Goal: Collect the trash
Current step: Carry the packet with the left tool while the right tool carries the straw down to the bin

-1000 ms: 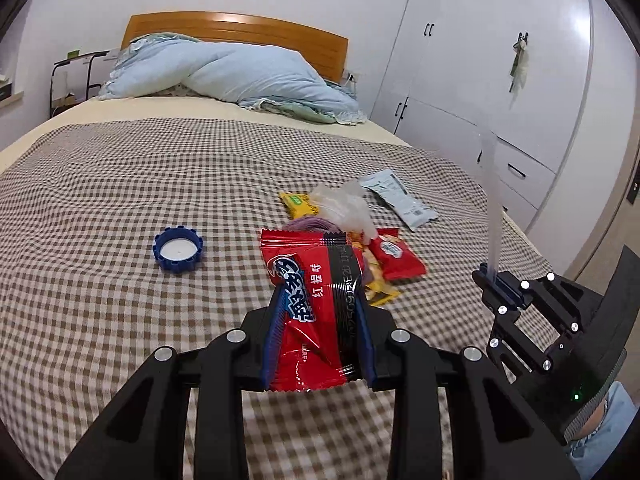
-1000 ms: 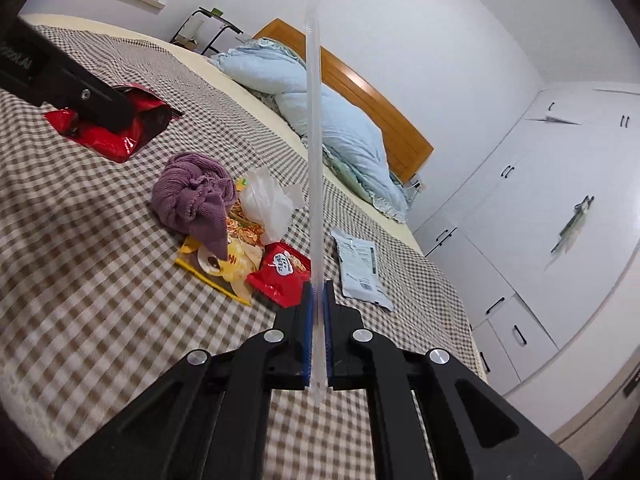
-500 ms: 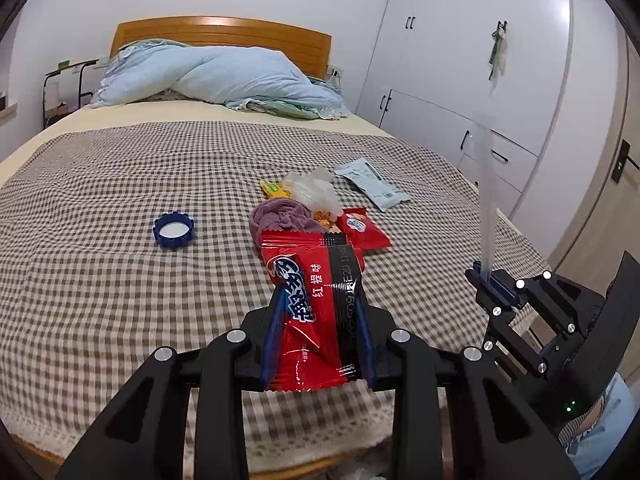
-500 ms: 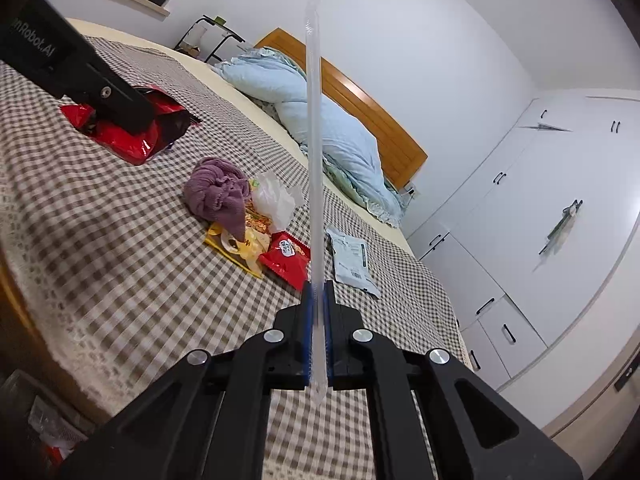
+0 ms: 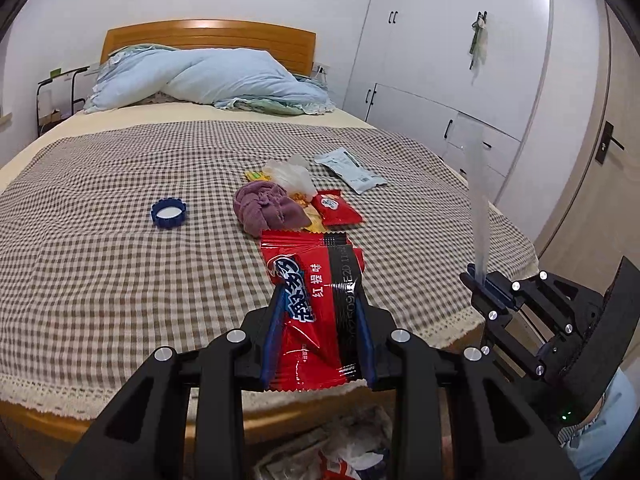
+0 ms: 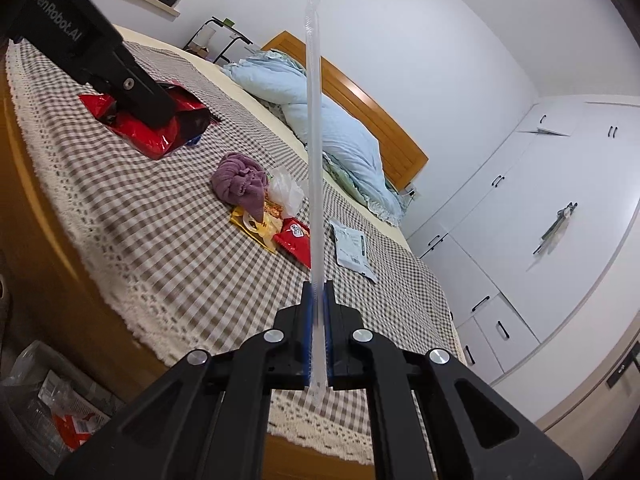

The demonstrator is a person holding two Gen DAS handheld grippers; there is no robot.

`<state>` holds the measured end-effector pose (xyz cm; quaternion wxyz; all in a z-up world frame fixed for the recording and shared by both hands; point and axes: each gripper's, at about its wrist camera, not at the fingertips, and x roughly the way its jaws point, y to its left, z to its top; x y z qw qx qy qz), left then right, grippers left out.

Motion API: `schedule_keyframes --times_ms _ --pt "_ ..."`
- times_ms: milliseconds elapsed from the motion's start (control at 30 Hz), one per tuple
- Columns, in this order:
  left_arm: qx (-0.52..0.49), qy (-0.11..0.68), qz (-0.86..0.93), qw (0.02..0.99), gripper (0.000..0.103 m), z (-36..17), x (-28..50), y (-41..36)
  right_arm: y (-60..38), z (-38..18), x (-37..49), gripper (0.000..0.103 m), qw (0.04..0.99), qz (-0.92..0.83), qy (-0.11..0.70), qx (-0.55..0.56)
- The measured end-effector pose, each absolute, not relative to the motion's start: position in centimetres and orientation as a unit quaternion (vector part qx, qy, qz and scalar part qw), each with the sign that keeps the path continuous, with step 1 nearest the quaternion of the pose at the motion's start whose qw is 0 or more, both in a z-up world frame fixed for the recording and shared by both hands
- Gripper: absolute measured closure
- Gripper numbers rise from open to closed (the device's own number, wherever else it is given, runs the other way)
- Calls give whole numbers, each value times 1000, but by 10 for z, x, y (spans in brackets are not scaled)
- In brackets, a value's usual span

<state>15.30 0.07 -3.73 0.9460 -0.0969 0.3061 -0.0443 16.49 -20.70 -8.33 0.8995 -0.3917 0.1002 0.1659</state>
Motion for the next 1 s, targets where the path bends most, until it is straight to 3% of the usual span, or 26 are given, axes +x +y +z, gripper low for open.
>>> schedule_keyframes --times_ms 1000 --pt "-80 363 -72 926 74 -77 90 -31 -228 -115 94 98 879 191 117 -422"
